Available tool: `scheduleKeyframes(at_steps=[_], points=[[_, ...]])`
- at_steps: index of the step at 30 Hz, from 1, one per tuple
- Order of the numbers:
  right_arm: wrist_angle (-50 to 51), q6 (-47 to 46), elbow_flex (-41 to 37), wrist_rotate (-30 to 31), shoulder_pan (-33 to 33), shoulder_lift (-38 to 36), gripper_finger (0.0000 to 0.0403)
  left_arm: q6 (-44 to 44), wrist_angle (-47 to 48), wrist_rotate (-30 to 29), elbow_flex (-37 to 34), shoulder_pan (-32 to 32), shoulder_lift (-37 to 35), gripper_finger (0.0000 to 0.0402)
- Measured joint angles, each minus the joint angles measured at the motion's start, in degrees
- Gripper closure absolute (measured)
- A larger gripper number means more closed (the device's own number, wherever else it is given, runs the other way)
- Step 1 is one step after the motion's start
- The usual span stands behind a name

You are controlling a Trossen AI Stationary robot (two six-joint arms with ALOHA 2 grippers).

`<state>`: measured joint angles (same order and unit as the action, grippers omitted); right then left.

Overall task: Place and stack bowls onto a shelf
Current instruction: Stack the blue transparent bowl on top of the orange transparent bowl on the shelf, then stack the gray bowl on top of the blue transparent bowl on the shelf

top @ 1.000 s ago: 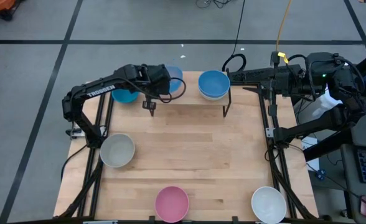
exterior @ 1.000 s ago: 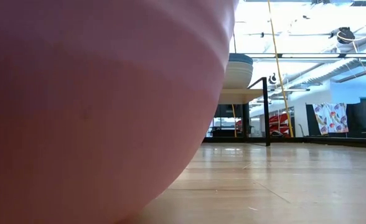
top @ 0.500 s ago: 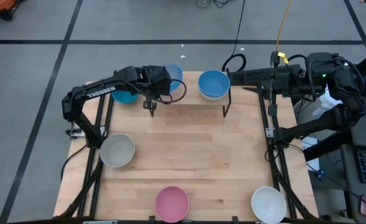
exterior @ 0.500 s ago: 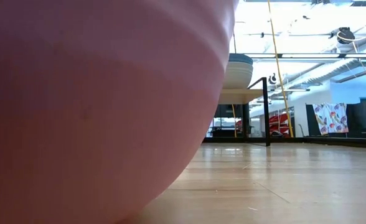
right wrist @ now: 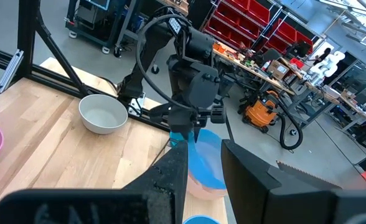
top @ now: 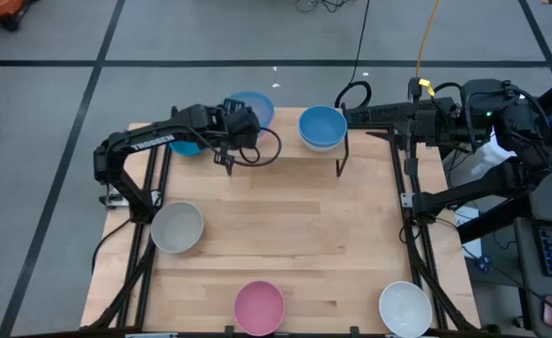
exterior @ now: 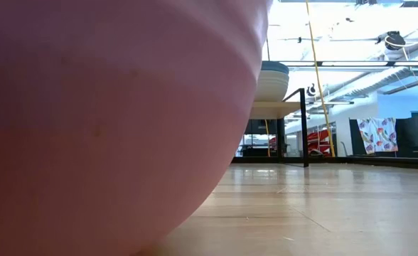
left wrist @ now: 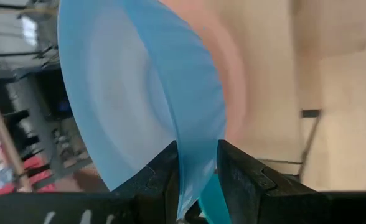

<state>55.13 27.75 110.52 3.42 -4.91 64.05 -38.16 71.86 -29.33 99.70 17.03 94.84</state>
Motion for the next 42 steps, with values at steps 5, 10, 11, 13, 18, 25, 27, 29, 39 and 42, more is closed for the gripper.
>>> scheduleKeyframes(at_steps=[5,10,11,13,18,25,27,29,39,42], points=[[0.00,0.00,0.00,0.00,-0.02,0.00,0.0314,-0.29,0.38,4.41,0.00,0.10,-0.08,0.0298],[0.00,0.00,0.00,-0.01,-0.02,0.00,0.0314,0.28,-0.26,4.12,0.00,0.29,-0.08,0.0298],[0.00,0.00,0.00,-0.02,-0.01,0.00,0.0314,0.61,-0.41,3.99,0.01,0.44,-0.08,0.0298],[0.00,0.00,0.00,-0.02,0.00,0.00,0.0314,-0.35,0.99,3.83,0.04,0.77,-0.08,0.0298],[0.00,0.00,0.00,-0.02,-0.02,0.00,0.0314,-0.25,2.28,2.41,0.04,1.04,0.05,0.0298],[0.00,0.00,0.00,-0.02,-0.02,0.00,0.0314,-0.67,1.51,3.15,0.04,0.86,0.11,0.0298],[0.00,0.00,0.00,-0.02,-0.01,0.00,0.0314,0.51,1.13,3.15,0.04,0.90,0.11,0.0298],[0.00,0.00,0.00,-0.02,0.00,0.00,0.0314,0.75,1.13,3.16,0.04,0.88,0.11,0.0298],[0.39,-1.57,0.00,0.45,0.00,0.00,0.0314,6.80,1.68,3.48,0.04,-0.86,-3.31,0.0298],[2.33,-3.76,0.01,5.17,0.00,0.01,0.0314,9.88,1.69,8.79,0.04,-1.25,-5.52,0.0298]])
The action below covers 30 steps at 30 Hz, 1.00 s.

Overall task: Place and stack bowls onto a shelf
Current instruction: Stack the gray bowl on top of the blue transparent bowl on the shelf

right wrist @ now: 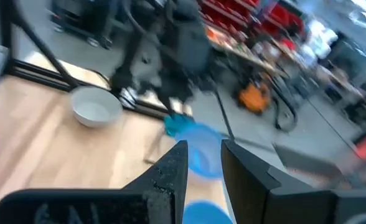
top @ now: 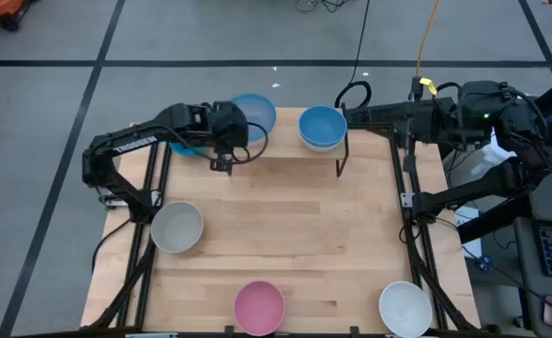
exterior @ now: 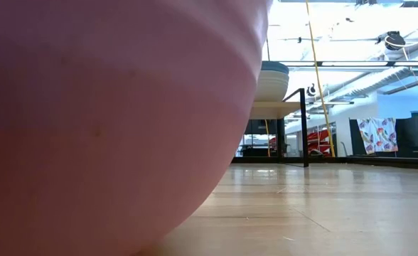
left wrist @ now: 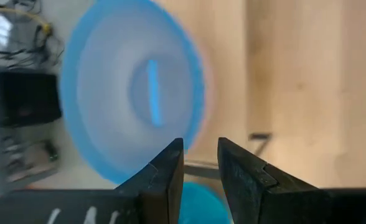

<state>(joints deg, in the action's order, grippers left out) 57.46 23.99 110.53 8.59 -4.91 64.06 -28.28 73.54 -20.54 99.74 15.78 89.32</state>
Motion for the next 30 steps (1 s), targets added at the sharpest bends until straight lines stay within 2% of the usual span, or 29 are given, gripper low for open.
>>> scheduleKeyframes(at_steps=[2,8,15,17,20,25,28,30], points=[[1.71,-0.99,0.01,1.83,0.00,0.01,0.0314,1.31,0.55,1.59,0.00,-0.29,-1.58,0.0298],[5.19,-5.06,0.01,1.93,-0.02,0.18,0.0314,6.06,7.05,1.75,0.02,-1.56,-5.50,0.0298],[6.90,-6.60,0.01,2.12,-0.02,1.84,0.0314,19.68,16.58,5.38,0.02,-2.89,-7.58,0.0298],[7.61,-6.55,0.01,2.12,0.00,2.37,0.0314,24.08,16.40,7.87,-0.11,-3.07,-7.64,0.0298],[8.10,-6.36,0.01,2.11,0.00,2.85,0.0314,25.24,16.56,13.05,-0.11,-3.78,-7.83,0.0298],[8.05,-6.36,0.01,2.01,0.00,2.89,0.0314,29.61,16.48,13.64,-0.13,-5.04,-7.39,0.0298],[8.07,-6.44,0.01,1.95,-0.01,2.85,0.0314,36.82,16.43,13.62,-0.17,-5.06,-7.26,0.0298],[8.08,-6.73,0.01,1.93,0.00,2.85,0.0314,45.19,16.47,13.62,-0.17,-5.06,-7.30,0.0298]])
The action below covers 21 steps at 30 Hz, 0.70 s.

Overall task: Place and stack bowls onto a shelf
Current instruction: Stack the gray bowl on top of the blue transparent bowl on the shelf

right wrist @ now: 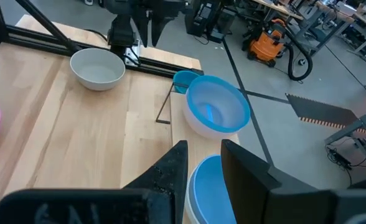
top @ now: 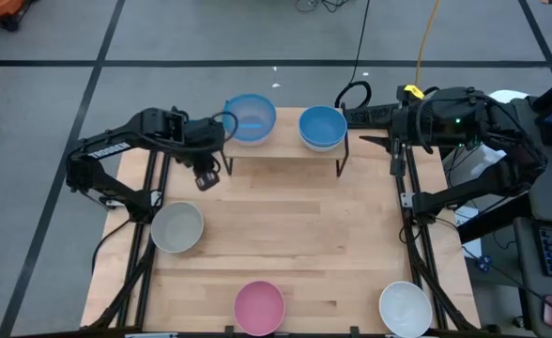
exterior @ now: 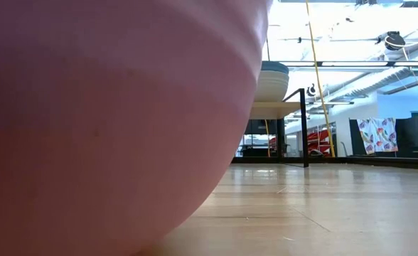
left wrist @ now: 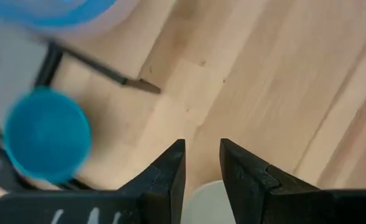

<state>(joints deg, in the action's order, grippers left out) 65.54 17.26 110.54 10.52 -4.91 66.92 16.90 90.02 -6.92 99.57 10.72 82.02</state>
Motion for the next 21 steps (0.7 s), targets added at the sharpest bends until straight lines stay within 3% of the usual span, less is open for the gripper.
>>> scheduleKeyframes(at_steps=[6,15,21], points=[[-0.02,0.04,0.00,0.00,0.00,0.00,0.0314,19.15,0.00,-0.32,0.00,-0.82,0.00,0.0298],[-0.11,0.06,0.00,0.04,0.00,0.02,0.0314,28.30,-0.02,-3.90,0.00,-6.85,0.02,0.0298],[0.17,-0.89,-0.02,0.09,0.00,-0.02,0.0314,42.72,-0.07,-6.83,-0.13,-12.49,0.02,0.0298]])
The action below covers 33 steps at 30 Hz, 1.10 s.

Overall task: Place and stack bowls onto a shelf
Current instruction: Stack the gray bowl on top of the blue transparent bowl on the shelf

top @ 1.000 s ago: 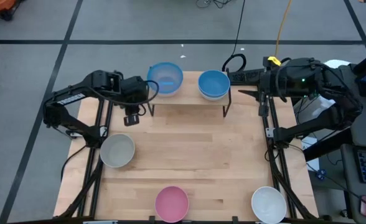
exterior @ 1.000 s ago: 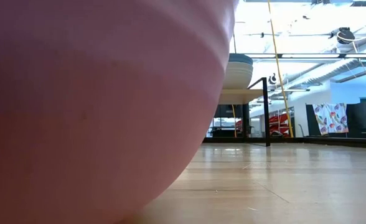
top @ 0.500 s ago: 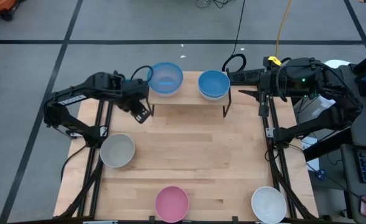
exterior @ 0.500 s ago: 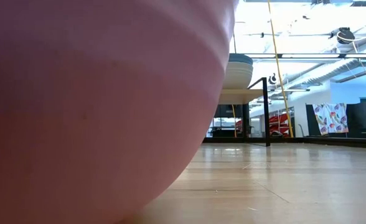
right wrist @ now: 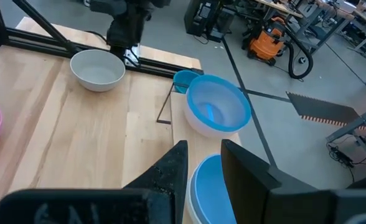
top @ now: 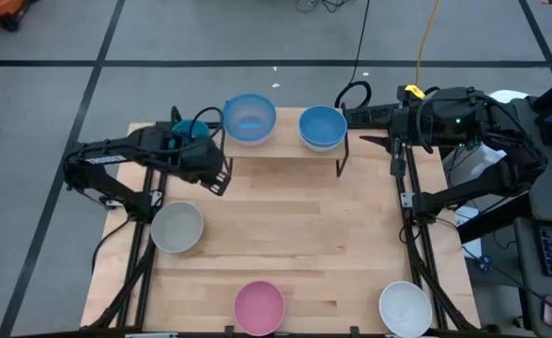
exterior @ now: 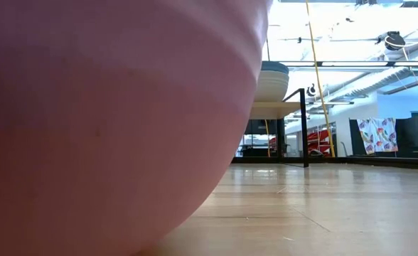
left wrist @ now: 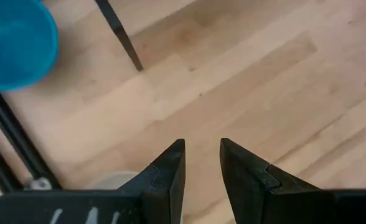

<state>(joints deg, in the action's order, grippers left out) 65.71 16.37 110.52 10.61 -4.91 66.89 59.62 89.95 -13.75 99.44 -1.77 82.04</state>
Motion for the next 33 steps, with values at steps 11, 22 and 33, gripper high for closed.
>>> scheduleKeyframes(at_steps=[11,22,33], points=[[0.62,7.36,-0.02,-0.07,-0.02,-0.46,0.0314,22.24,-0.04,4.75,-13.75,-10.78,0.50,0.0341],[0.59,10.00,-0.02,-0.13,0.00,-0.68,0.0314,27.21,-5.99,9.88,-25.10,-15.42,0.48,0.0350],[0.57,10.07,-0.01,-0.15,0.00,-0.66,0.0314,23.91,-7.19,17.56,-33.61,-14.42,0.48,0.0314]])
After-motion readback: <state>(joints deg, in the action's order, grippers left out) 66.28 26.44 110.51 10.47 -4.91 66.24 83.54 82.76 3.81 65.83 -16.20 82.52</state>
